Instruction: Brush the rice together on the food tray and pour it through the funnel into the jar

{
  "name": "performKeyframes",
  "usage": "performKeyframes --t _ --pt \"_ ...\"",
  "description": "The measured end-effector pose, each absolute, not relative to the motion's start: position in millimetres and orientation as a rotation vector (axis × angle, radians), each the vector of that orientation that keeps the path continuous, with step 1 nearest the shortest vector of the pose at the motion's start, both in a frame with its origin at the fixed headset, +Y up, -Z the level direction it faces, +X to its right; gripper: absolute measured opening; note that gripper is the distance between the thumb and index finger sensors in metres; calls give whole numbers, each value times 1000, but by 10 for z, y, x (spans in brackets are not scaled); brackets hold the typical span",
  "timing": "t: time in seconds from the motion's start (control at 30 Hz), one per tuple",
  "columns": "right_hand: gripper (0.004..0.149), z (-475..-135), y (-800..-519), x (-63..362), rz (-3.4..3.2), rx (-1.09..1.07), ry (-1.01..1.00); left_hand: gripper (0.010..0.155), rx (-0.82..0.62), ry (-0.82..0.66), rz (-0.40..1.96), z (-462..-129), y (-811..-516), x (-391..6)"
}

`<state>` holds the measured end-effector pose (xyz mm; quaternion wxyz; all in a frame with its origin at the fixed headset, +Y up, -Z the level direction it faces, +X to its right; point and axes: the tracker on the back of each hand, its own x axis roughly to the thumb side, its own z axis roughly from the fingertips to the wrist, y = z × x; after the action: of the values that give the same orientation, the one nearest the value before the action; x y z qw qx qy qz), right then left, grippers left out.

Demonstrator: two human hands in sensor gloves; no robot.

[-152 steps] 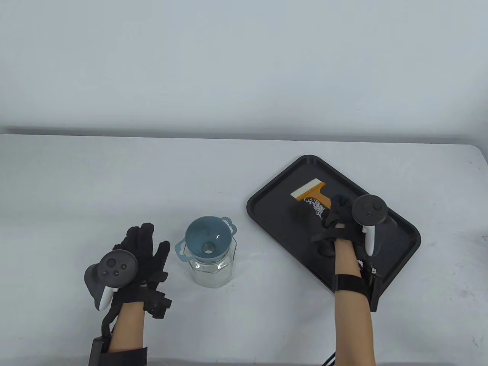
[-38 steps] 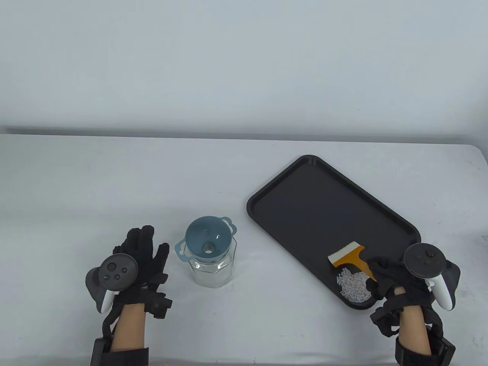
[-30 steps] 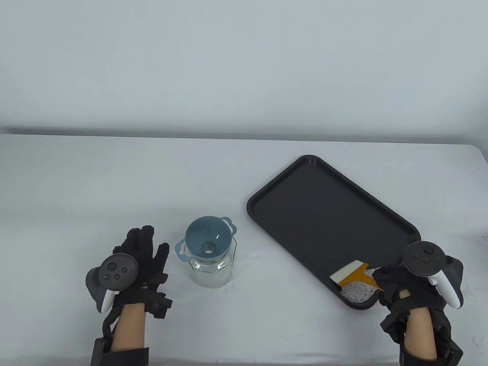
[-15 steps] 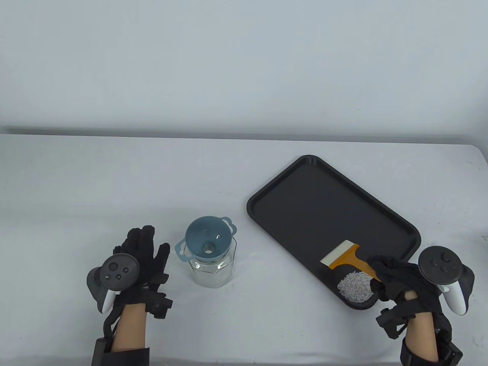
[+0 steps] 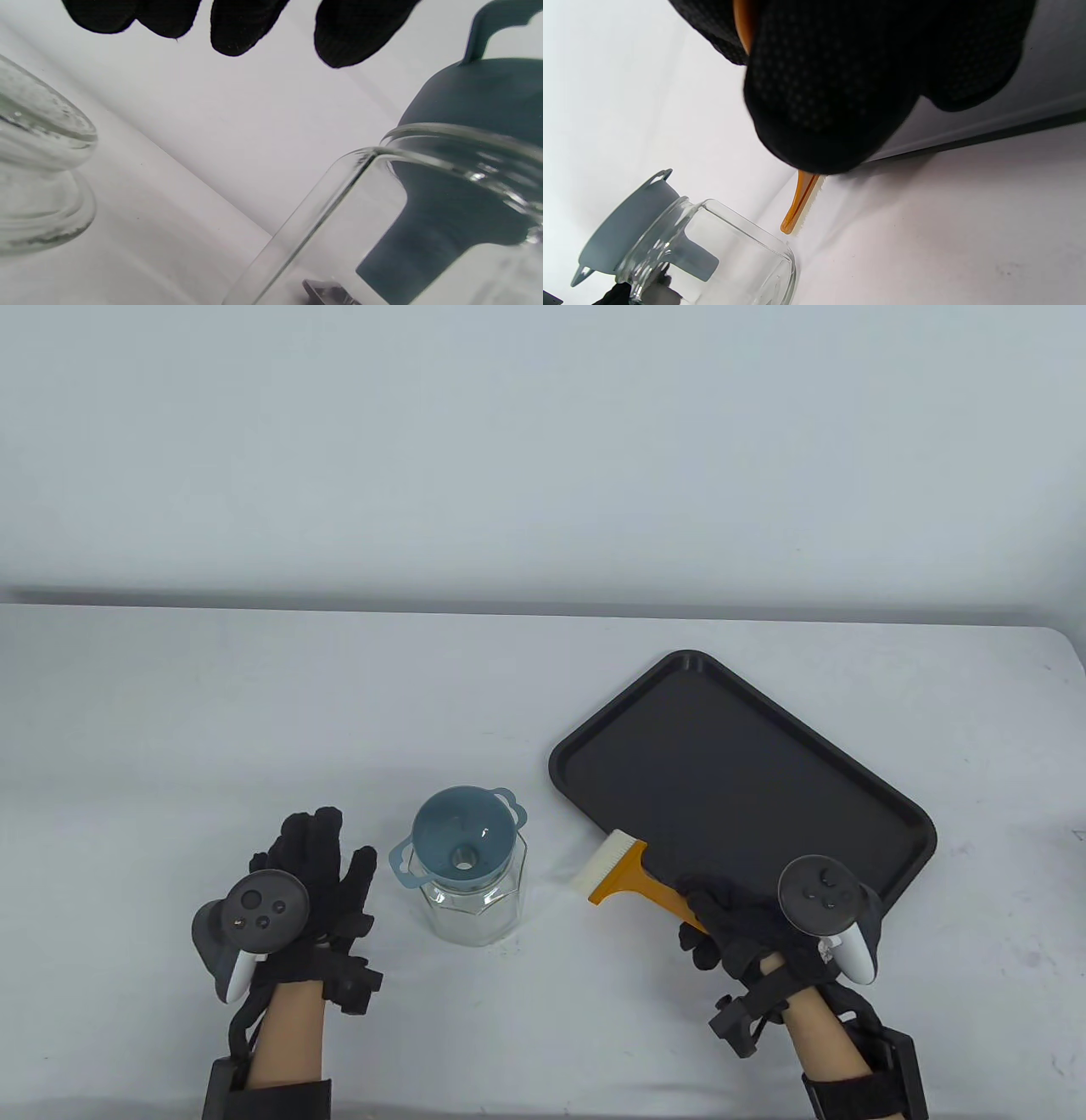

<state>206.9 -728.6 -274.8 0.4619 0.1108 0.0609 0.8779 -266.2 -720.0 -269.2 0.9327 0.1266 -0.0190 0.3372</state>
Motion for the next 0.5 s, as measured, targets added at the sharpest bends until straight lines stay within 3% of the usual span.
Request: performKeyframes --t 0.4,0.5 --pt "49 -2757 -7509 1878 2465 345 282 75 245 -43 679 -2705 -7215 -2632" --pt "57 -2734 -7515 1809 2540 384 283 75 242 -43 676 -2705 -7218 -2628"
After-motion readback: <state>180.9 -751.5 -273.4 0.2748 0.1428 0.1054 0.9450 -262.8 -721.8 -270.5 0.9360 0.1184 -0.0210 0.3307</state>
